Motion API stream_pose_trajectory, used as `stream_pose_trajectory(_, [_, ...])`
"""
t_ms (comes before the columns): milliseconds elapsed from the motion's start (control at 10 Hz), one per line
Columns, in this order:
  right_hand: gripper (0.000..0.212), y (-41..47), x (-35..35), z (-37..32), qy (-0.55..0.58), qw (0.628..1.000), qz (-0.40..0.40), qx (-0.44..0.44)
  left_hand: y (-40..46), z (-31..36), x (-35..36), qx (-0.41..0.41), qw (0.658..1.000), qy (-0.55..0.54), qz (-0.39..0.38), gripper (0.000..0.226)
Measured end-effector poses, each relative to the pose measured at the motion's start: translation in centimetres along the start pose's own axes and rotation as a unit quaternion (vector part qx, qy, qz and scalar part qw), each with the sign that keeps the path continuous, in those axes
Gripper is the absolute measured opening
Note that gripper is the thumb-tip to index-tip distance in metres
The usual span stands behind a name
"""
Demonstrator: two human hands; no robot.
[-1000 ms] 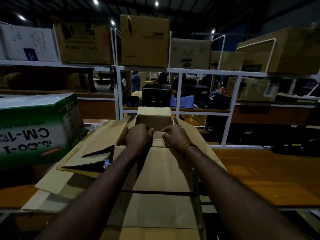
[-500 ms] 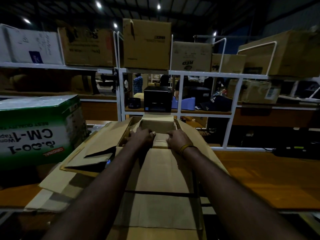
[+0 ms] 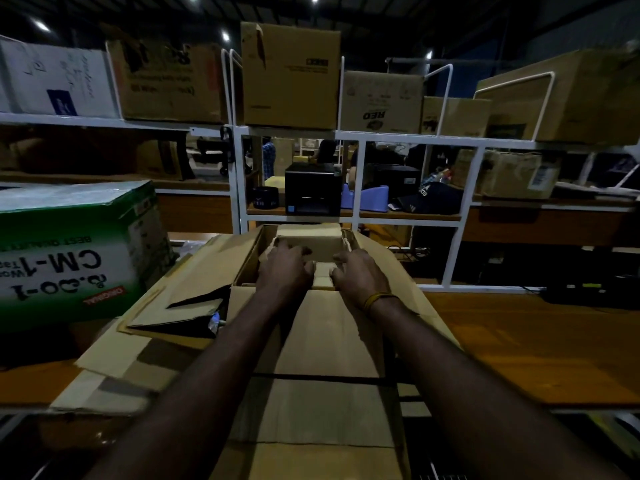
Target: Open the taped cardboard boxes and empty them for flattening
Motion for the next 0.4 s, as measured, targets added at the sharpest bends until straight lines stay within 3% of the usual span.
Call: stream_pose_trajectory(400, [0.039,-3.4,-1.8,2.4,0.045,0.999,0.013,-0.01,-3.8,4.6,-0.8,0.015,0.997,0.019,0.078,0.037])
Point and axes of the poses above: each hand's wrist, its own y-axis towards the middle knuckle, its own x-axis out of the palm, z = x × y, the point moved 6 cm from there along y, towards the middle knuckle, and after that the axes turned 8 degrees about x, right-handed, at the moved point
